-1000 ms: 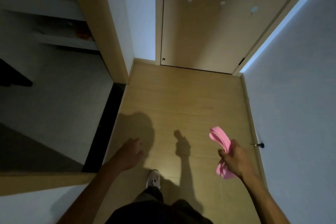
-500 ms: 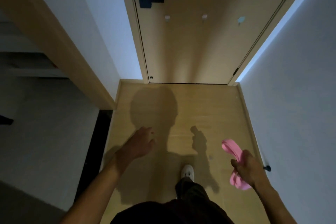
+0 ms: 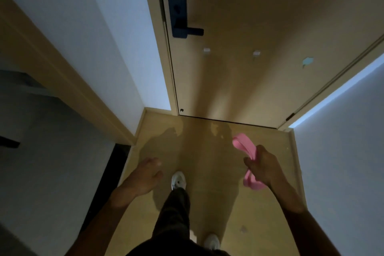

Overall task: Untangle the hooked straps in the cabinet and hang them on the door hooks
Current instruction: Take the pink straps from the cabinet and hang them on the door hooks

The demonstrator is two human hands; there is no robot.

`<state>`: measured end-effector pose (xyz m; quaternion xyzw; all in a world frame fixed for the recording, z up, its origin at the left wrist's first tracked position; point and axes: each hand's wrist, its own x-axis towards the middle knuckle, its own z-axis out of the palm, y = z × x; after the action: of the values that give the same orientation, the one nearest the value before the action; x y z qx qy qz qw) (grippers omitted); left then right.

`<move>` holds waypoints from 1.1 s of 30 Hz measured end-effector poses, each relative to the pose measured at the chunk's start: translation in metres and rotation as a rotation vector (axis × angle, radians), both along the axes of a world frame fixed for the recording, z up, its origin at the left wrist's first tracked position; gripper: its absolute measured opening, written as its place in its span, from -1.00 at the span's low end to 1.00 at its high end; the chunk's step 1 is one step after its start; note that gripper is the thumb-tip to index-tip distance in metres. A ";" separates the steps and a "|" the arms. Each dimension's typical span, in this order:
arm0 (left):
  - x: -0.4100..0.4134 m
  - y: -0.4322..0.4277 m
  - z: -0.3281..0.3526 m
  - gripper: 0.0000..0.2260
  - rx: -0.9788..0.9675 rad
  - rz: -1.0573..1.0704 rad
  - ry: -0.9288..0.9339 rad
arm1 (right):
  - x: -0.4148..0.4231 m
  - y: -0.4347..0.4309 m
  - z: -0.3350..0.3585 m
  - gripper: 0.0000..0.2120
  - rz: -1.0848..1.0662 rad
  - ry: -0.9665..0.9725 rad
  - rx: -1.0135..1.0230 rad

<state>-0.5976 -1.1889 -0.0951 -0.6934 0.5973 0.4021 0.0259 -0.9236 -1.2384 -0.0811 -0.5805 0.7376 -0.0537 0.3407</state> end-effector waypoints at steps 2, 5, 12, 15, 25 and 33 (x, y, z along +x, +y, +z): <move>0.015 -0.039 -0.004 -0.61 -0.025 0.001 -0.001 | 0.012 -0.036 -0.004 -0.71 0.017 -0.003 -0.023; 0.033 -0.101 -0.003 -0.64 -0.037 -0.014 0.002 | 0.025 -0.080 -0.007 -0.76 0.015 0.007 -0.043; 0.033 -0.243 0.016 -0.66 -0.161 -0.076 0.006 | 0.025 -0.155 -0.006 -0.79 -0.097 0.040 0.015; 0.016 -0.293 0.021 -0.65 -0.195 -0.125 0.029 | 0.024 -0.192 -0.002 -0.79 -0.117 0.041 0.033; -0.076 -0.421 0.044 -0.49 -0.213 -0.146 0.378 | 0.048 -0.338 0.020 -0.77 0.172 -0.226 -0.084; -0.093 -0.475 0.048 -0.72 -0.279 -0.066 0.540 | 0.049 -0.395 0.008 -0.74 0.239 -0.318 -0.076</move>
<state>-0.6904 -1.6635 -0.0474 -0.5386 0.6542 0.4849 -0.2165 -0.8748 -1.6332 -0.0728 -0.6607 0.5978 -0.1317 0.4344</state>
